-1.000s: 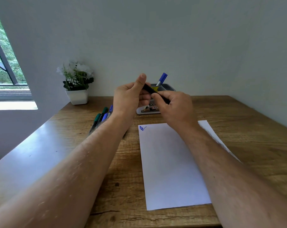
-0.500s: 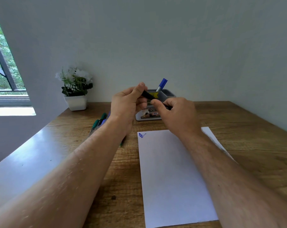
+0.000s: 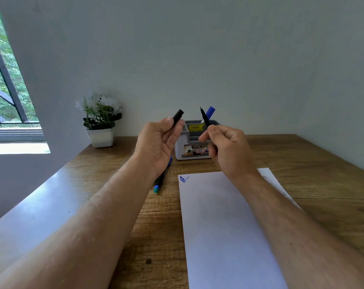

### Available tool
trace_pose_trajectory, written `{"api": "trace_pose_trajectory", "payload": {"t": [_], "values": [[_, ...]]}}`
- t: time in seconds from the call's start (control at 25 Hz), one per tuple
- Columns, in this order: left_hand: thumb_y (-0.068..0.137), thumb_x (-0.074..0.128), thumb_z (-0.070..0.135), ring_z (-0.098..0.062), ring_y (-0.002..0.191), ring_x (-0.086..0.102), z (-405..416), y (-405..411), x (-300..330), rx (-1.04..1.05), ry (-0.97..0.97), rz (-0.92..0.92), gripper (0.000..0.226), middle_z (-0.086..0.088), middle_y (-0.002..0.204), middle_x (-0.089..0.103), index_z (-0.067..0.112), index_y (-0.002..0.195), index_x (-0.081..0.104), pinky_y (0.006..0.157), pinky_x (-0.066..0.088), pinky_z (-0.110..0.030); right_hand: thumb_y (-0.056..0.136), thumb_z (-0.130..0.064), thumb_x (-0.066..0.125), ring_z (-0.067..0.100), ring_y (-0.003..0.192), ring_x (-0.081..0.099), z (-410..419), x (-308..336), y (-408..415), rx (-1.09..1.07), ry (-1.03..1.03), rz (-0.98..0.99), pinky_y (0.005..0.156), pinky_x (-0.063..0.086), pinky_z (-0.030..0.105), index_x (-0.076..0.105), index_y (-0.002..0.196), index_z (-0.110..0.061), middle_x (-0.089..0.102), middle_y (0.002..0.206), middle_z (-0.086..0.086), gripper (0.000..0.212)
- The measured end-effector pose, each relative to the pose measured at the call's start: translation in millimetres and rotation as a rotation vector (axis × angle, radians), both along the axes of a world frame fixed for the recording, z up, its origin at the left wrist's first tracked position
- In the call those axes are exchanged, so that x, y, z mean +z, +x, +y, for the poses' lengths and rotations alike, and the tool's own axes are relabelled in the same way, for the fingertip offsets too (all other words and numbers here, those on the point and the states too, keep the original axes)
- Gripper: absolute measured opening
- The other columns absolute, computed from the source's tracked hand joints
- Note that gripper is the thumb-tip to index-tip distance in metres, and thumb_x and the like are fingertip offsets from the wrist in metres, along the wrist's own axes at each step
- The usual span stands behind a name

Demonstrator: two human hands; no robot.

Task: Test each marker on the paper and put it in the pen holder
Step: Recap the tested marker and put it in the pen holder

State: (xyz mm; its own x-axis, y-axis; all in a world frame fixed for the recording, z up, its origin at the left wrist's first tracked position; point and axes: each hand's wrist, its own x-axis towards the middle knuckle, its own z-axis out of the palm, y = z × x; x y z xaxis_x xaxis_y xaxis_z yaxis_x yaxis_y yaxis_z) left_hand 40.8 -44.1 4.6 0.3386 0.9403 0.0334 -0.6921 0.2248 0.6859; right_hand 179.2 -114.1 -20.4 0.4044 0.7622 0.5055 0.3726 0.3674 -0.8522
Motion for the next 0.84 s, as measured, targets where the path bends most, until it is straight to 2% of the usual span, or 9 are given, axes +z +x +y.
{"api": "trace_pose_trajectory", "payload": {"t": [0.16,0.24,0.32,0.4,0.52,0.56,0.6,0.68,0.84], "values": [[0.104,0.042,0.015,-0.011,0.06,0.056,2.1,3.2,0.1,-0.007,-0.003,0.109,0.028,-0.005,0.076,0.057,0.003,0.115,0.064,0.052,0.052,-0.021,0.101,-0.013,0.05,0.014,0.043,0.05,-1.8,2.5,1.6,0.003,0.008,0.073,0.038,0.039,0.021,0.061,0.122,-0.024,0.068,0.074,0.01,0.026],[0.1,0.038,0.014,-0.011,0.056,0.047,-0.6,3.0,1.0,-0.011,-0.001,0.178,0.029,-0.003,0.069,0.049,0.004,0.093,0.064,0.045,0.043,-0.022,0.097,-0.009,0.057,0.017,0.043,0.057,-4.7,4.0,0.9,-0.026,0.017,0.093,0.037,0.041,0.023,0.062,0.116,-0.027,0.074,0.089,0.007,0.026],[0.09,0.04,0.017,-0.012,0.05,0.038,-0.9,0.6,1.8,0.003,0.044,0.283,0.027,0.0,0.06,0.04,0.014,0.065,0.049,0.041,0.029,-0.023,0.098,-0.009,0.054,0.021,0.048,0.064,-8.0,4.8,-0.3,-0.001,0.004,0.143,0.038,0.045,0.025,0.068,0.104,-0.019,0.076,0.097,0.006,0.018],[0.089,0.049,0.028,-0.013,0.047,0.035,0.6,-2.6,2.7,-0.005,0.132,0.48,0.035,0.0,0.056,0.039,0.019,0.056,0.04,0.039,0.024,-0.024,0.1,-0.006,0.047,0.024,0.056,0.069,-10.7,3.7,-1.9,0.066,-0.008,0.237,0.04,0.049,0.027,0.067,0.103,-0.014,0.076,0.097,0.006,0.022],[0.092,0.061,0.04,-0.011,0.048,0.042,-2.1,-4.6,3.5,0.056,0.392,1.062,0.039,0.001,0.057,0.05,0.018,0.061,0.053,0.044,0.032,-0.024,0.096,-0.01,0.06,0.021,0.052,0.066,-11.3,-0.1,-4.4,0.045,-0.061,0.16,0.04,0.049,0.027,0.063,0.1,-0.014,0.075,0.083,0.005,0.006],[0.091,0.063,0.042,-0.01,0.049,0.045,-2.8,-3.5,1.6,0.118,0.514,1.266,0.038,0.003,0.057,0.053,0.018,0.062,0.056,0.047,0.034,-0.023,0.095,-0.019,0.063,0.017,0.045,0.059,-10.8,-1.7,-6.3,0.041,-0.089,0.132,0.039,0.044,0.025,0.064,0.092,-0.013,0.071,0.072,0.005,0.007],[0.09,0.064,0.044,-0.008,0.051,0.048,-3.8,-1.7,0.4,0.155,0.625,1.405,0.037,0.004,0.058,0.055,0.018,0.064,0.058,0.048,0.034,-0.023,0.096,-0.03,0.062,0.013,0.041,0.051,-9.2,-4.0,-7.3,0.028,-0.115,0.115,0.039,0.039,0.022,0.065,0.082,-0.013,0.063,0.061,0.005,0.022],[0.085,0.071,0.044,-0.008,0.067,0.056,-2.5,0.1,-2.0,0.102,0.684,1.502,0.028,0.003,0.074,0.063,0.018,0.076,0.066,0.053,0.038,-0.025,0.098,-0.04,0.055,0.01,0.039,0.046,-7.2,-8.2,-7.7,0.002,-0.155,0.097,0.038,0.035,0.018,0.065,0.067,-0.014,0.055,0.053,0.008,0.043],[0.073,0.081,0.028,-0.018,0.1,0.06,6.2,-5.7,0.5,-0.042,0.676,1.691,0.026,0.001,0.105,0.07,0.022,0.097,0.075,0.087,0.05,-0.037,0.101,-0.019,0.05,0.008,0.039,0.049,-9.6,-13.2,-8.9,0.082,-0.172,-0.022,0.037,0.036,0.017,0.071,0.081,-0.004,0.062,0.06,0.013,0.033]]}}
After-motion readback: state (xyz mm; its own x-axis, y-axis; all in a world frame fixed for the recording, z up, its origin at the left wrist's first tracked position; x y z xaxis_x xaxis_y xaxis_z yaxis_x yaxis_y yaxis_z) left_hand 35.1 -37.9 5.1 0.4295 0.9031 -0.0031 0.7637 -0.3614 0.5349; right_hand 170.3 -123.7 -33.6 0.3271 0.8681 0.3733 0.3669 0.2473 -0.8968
